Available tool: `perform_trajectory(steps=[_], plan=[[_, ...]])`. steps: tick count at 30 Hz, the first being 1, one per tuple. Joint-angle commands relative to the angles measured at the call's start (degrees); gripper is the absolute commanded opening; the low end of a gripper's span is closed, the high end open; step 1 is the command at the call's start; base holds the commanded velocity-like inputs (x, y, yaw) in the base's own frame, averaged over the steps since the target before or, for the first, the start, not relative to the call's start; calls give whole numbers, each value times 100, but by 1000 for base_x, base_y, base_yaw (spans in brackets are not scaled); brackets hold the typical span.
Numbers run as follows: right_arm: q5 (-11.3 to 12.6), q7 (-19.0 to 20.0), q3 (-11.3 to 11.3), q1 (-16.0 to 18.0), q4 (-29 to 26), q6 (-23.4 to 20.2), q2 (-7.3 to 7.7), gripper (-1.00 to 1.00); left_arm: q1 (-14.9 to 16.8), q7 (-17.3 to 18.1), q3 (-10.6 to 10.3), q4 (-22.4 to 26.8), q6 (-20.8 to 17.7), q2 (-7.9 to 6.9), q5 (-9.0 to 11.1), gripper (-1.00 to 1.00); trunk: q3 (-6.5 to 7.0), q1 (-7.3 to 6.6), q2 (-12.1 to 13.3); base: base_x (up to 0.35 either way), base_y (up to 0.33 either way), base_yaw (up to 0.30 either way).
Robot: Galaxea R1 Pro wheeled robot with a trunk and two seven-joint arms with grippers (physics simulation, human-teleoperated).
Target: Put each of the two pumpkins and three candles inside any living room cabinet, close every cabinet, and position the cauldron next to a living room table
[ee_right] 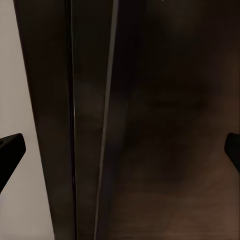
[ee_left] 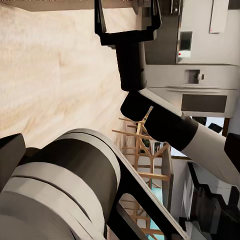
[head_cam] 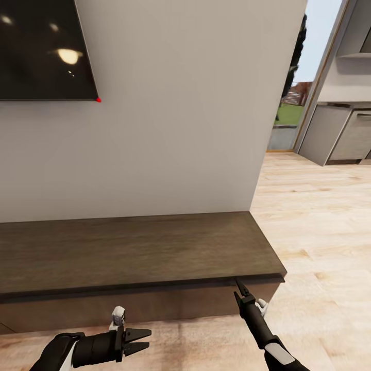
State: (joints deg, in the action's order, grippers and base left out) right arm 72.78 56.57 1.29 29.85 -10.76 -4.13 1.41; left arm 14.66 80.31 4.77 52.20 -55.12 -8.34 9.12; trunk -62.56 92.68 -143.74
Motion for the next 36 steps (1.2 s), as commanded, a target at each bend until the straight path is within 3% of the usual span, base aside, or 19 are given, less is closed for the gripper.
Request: perform_trajectory(steps=[1,36], plan=[[17,21,12,3,3,-44,0,100,2,11,-1,1,-60,-1,11,100,-5,0,-2,96,0,0],[23,12,4,3,39,-69,0,100,2,11,-2,1,-60,-1,11,100,-5,0,-2,18,7,0]])
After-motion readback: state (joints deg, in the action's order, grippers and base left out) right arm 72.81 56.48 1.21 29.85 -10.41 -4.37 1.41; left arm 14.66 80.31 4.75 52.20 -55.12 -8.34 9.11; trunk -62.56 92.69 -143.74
